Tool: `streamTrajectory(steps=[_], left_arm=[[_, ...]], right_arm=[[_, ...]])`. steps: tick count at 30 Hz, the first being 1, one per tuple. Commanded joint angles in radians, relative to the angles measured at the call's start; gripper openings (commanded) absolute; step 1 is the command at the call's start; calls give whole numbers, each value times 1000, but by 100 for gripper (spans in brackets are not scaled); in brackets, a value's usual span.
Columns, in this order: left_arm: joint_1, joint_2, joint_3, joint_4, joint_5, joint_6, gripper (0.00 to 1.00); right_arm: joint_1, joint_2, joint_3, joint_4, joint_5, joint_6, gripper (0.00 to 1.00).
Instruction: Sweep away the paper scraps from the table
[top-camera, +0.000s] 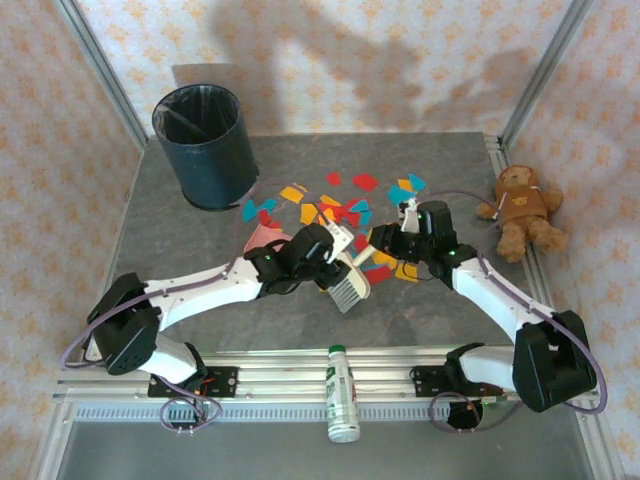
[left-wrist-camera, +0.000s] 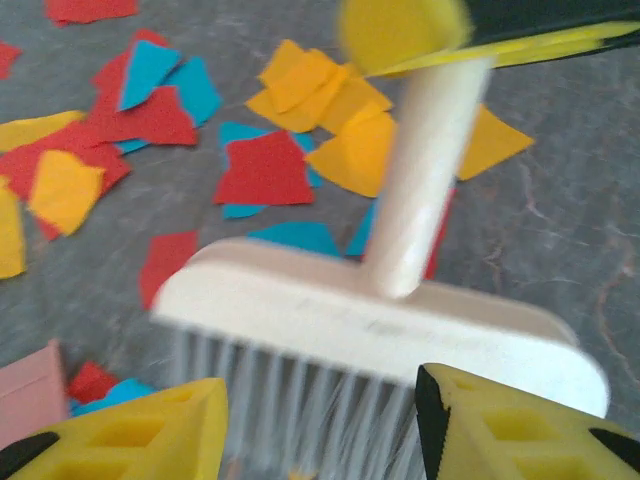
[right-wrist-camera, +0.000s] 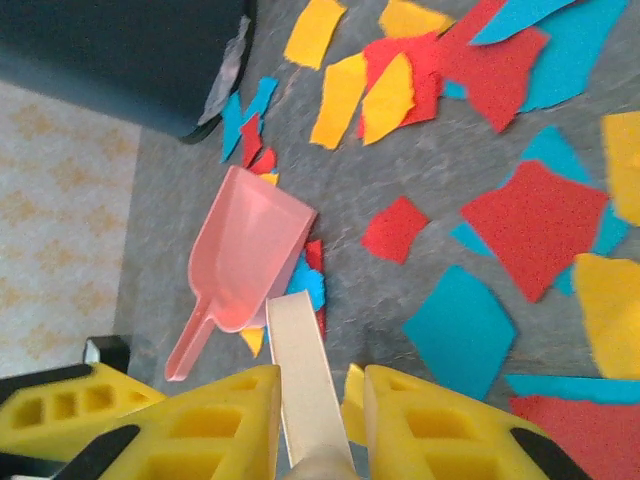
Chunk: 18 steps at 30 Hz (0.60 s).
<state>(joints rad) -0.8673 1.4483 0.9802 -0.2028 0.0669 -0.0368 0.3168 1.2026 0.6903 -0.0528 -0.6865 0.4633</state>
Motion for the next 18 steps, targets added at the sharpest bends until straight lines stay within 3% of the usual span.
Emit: streamTrajectory(steps=[1,6,9,14,18], left_arm=[[47,-65,-25,-77,-86,-47,54],[87,-128,-24,-252,-258,-129,58],[116,-168,-29,-354,-302,-162,61],[177,-214,-39,-487,-325,-226,65],[256,-211,-64,-529,-256,-266,65]], right_arm=[[-26,-60,48,-39,74,-22,0],[-72,-101,67,-94,86,-43,0],[-91,-123,82,-129,95,-58,0],[-103,-147,114,-192,125,-90,0],[-104,-156,126,-216,143,-102,0]])
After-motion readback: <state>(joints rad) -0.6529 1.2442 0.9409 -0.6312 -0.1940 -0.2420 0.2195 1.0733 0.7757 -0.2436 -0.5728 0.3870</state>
